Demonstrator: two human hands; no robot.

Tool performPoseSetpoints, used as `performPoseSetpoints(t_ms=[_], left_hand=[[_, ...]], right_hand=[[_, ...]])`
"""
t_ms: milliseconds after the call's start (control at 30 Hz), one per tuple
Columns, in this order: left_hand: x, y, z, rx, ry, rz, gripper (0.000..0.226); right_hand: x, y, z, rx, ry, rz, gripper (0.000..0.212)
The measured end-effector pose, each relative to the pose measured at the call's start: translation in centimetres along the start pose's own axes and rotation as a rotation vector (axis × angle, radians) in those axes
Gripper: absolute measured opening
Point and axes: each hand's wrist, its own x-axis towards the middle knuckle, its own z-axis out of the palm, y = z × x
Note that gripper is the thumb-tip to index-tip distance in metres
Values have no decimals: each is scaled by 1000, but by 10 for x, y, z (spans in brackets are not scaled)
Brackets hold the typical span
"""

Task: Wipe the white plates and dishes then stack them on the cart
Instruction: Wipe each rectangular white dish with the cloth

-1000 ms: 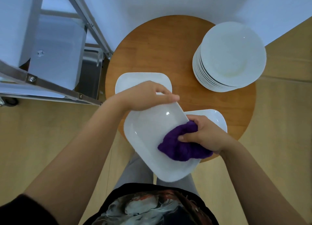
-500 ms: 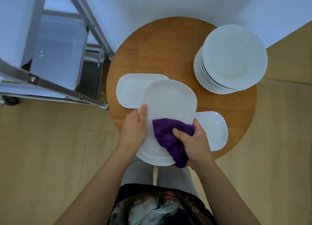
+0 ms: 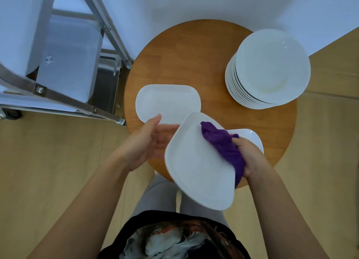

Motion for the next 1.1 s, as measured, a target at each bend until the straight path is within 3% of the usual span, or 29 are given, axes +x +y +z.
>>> performPoseSetpoints(t_ms=[33, 167, 367, 467, 633, 700, 767, 867, 1100], left_hand=[[2, 0, -1, 26, 2, 51, 30], [13, -6, 10, 171, -165, 190, 66], [21, 0, 7, -55, -1, 265, 58], [19, 0, 4, -206, 147, 261, 47], [15, -1, 4, -323, 373, 219, 21], [14, -1, 8, -278, 429, 222, 27], [14, 2, 18, -208, 492, 238, 35], [15, 6, 35, -186, 558, 277, 43], [21, 18, 38, -278, 714, 336, 43]], right_hand=[[-3, 0, 2, 10, -26, 73, 10], [-9, 13, 15, -52, -65, 148, 28], [-3, 34, 14, 107, 38, 159, 27], [5, 33, 9, 1, 177, -58, 17], [6, 5, -13, 13, 666, -506, 3], [-5, -8, -8, -3, 726, -767, 24], [-12, -18, 8, -61, 674, -967, 43], [-7, -25, 40, -242, 509, -982, 53], [-6, 23, 100, -519, 321, -937, 31]])
